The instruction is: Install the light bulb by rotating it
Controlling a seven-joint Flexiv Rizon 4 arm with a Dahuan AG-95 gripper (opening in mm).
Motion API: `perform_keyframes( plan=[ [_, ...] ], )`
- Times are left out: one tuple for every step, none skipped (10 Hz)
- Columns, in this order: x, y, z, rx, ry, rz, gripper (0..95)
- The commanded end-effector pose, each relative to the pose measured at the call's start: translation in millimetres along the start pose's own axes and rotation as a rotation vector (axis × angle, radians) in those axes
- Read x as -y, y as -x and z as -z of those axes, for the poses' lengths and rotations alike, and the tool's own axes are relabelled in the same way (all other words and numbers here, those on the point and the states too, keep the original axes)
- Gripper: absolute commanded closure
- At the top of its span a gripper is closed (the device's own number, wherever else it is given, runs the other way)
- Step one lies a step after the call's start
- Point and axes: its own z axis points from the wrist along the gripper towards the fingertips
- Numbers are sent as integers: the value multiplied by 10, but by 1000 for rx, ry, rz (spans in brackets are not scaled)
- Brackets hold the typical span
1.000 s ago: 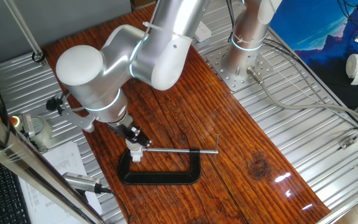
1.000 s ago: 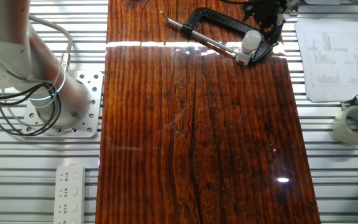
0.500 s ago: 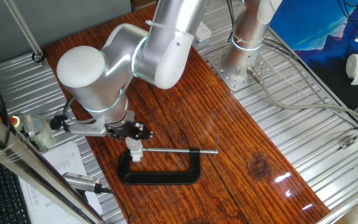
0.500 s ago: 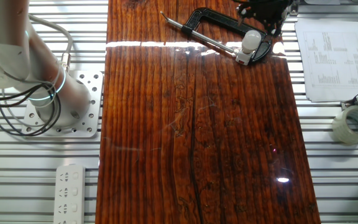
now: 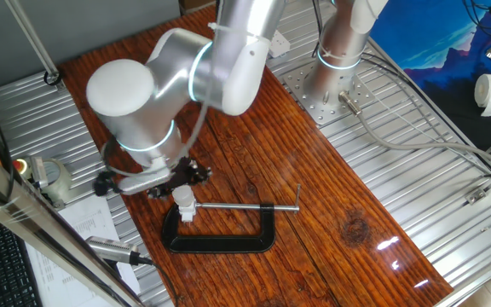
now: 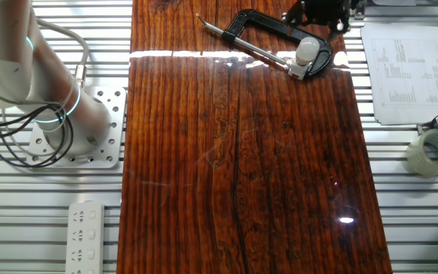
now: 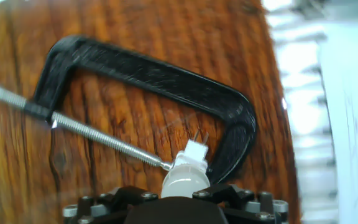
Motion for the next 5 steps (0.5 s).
perform_keyframes(
  plan=[
    [-39,58,-9,-10,-117,467,0],
    [-49,77,-17,-11,-117,502,0],
    [-57,92,-23,-14,-117,541,0],
    [-55,90,-34,-19,-117,575,0],
    [-47,87,-54,-18,-117,593,0]
  ],
)
